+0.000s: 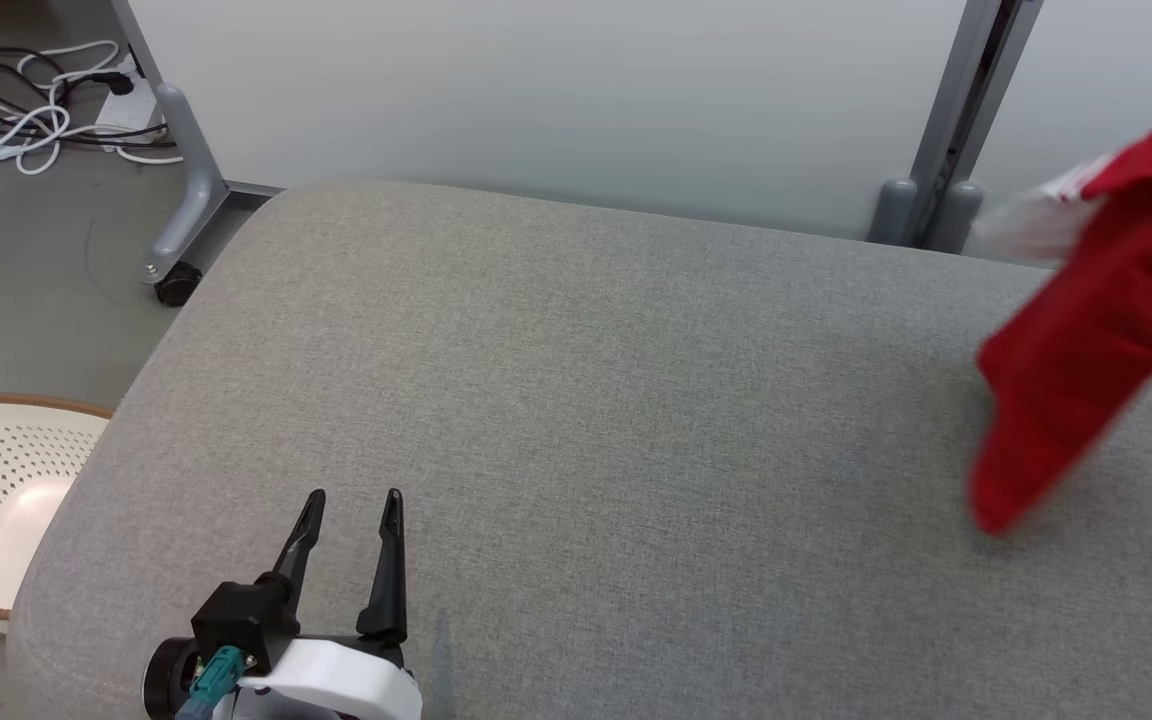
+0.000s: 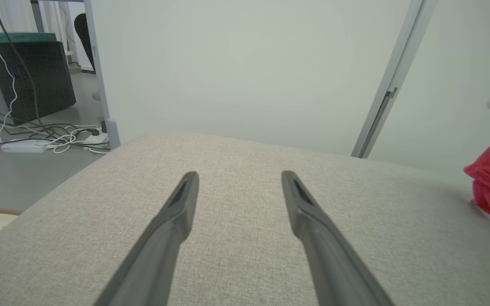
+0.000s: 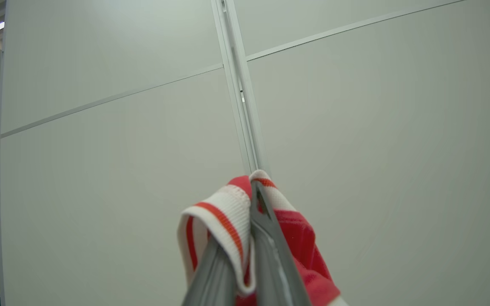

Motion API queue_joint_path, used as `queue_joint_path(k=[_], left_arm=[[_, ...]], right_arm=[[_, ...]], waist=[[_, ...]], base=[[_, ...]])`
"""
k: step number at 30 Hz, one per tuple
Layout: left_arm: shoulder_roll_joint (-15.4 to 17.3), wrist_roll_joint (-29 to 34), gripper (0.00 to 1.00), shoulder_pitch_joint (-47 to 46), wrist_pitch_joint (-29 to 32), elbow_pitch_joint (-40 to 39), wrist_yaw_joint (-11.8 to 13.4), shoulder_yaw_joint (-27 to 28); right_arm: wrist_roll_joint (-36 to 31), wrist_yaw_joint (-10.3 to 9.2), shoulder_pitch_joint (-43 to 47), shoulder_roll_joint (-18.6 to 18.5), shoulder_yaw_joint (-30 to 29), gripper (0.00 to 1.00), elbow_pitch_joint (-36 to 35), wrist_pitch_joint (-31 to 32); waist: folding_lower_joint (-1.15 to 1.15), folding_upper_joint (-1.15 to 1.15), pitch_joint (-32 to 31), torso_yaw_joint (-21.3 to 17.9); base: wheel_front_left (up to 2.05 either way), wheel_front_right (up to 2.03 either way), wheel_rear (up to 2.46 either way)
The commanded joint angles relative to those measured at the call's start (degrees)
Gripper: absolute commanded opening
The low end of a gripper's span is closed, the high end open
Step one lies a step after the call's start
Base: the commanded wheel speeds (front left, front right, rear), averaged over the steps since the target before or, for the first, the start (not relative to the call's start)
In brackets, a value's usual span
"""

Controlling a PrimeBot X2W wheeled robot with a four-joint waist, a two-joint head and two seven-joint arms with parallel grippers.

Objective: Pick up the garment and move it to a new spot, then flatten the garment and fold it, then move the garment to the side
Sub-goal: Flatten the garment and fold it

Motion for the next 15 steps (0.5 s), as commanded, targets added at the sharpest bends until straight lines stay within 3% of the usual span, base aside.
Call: queue_joint_path(k=[1,8,15], left_arm=[[0.20,0.18,1.00,-0.34,-0.25,-0.06,-0.05,0.15],[0.19,-0.16,1.00,-1.60,-0.25,0.08,-0.37,-0.69],[0.20,-1.29,1.00,-3.00,-0.19,0.45,-0.37,-3.14]], right_arm=[[-0.80,0.03,-0.50,-0.03,0.19,0.00,-0.52,0.58],[0.27,0.03,0.76,0.75,7.86,0.00,4.12,1.87],[5.73,0.03,-0.43,0.83,20.16,0.00,20.24,-2.33]], waist=[[0.00,0.00,0.00,0.26],[0.00,0.00,0.90,2.01],[0.00,0.00,1.89,5.85]], base=[[0.00,0.00,0.00],[0.00,0.00,0.00],[0.00,0.00,0.00]])
